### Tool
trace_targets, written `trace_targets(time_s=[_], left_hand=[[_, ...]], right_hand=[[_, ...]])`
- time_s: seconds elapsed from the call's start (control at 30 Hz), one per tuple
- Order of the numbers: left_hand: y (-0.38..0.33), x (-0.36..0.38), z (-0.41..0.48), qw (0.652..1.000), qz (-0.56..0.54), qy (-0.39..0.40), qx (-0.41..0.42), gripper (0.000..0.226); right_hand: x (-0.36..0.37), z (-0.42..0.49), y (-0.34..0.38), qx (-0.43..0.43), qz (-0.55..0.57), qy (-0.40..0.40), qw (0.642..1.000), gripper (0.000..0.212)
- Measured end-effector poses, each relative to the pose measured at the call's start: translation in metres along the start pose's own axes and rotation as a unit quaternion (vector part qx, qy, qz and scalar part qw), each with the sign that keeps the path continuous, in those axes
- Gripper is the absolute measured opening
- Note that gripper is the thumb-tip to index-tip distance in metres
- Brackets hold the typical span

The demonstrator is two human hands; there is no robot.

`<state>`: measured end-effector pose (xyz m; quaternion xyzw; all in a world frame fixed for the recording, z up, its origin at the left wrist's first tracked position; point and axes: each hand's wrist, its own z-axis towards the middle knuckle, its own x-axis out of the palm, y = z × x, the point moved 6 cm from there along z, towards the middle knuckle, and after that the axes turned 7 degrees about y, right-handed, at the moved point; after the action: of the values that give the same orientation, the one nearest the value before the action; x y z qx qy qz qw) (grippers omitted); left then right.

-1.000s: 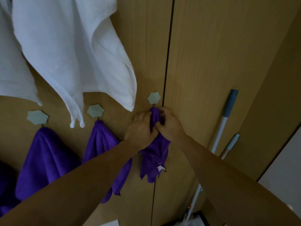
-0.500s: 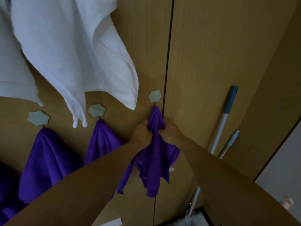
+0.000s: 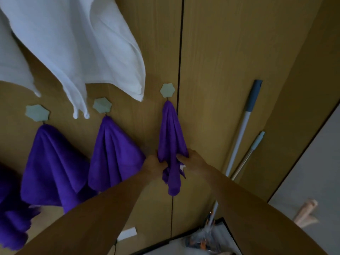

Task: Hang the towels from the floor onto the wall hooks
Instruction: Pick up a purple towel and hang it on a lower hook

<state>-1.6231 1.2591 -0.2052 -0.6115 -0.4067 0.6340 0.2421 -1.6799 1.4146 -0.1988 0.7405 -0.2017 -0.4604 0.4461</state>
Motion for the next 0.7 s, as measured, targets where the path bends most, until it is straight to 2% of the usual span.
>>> trace_targets(time_s=[0.1,0.17,0.27,0.37,0.47,0.57,0.67,0.7], left_hand=[[0.013,0.004,-0.01,0.998,-0.035,-0.017,-0.044,0.069],[0.024,0.013,-0.021,0.997,-0.031,-0.009,-0.074,0.07],[0.036,0.029,-0.052,0.993,-0.01,-0.004,-0.114,0.058],[0.051,0.049,-0.095,0.991,0.014,0.011,-0.132,0.07],[0.069,0.074,-0.155,0.987,0.0,0.017,-0.159,0.063],[0.098,0.114,-0.216,0.977,-0.004,0.059,-0.205,0.056],[0.133,0.16,-0.267,0.96,-0.003,0.128,-0.25,0.062],[0.148,0.176,-0.281,0.956,-0.007,0.143,-0.257,0.063]], right_hand=[[0.004,-0.013,-0.028,0.075,-0.1,0.025,0.992,0.069],[0.006,-0.025,-0.045,0.098,-0.103,0.026,0.989,0.083],[0.011,-0.055,-0.065,0.11,-0.072,0.035,0.991,0.083],[0.026,-0.092,-0.083,0.09,-0.086,0.065,0.99,0.076],[0.05,-0.14,-0.109,0.075,-0.094,0.108,0.987,0.068],[0.078,-0.195,-0.145,0.091,-0.121,0.158,0.976,0.057],[0.11,-0.239,-0.188,0.107,-0.137,0.209,0.962,0.011],[0.124,-0.249,-0.207,0.113,-0.137,0.226,0.958,0.009]])
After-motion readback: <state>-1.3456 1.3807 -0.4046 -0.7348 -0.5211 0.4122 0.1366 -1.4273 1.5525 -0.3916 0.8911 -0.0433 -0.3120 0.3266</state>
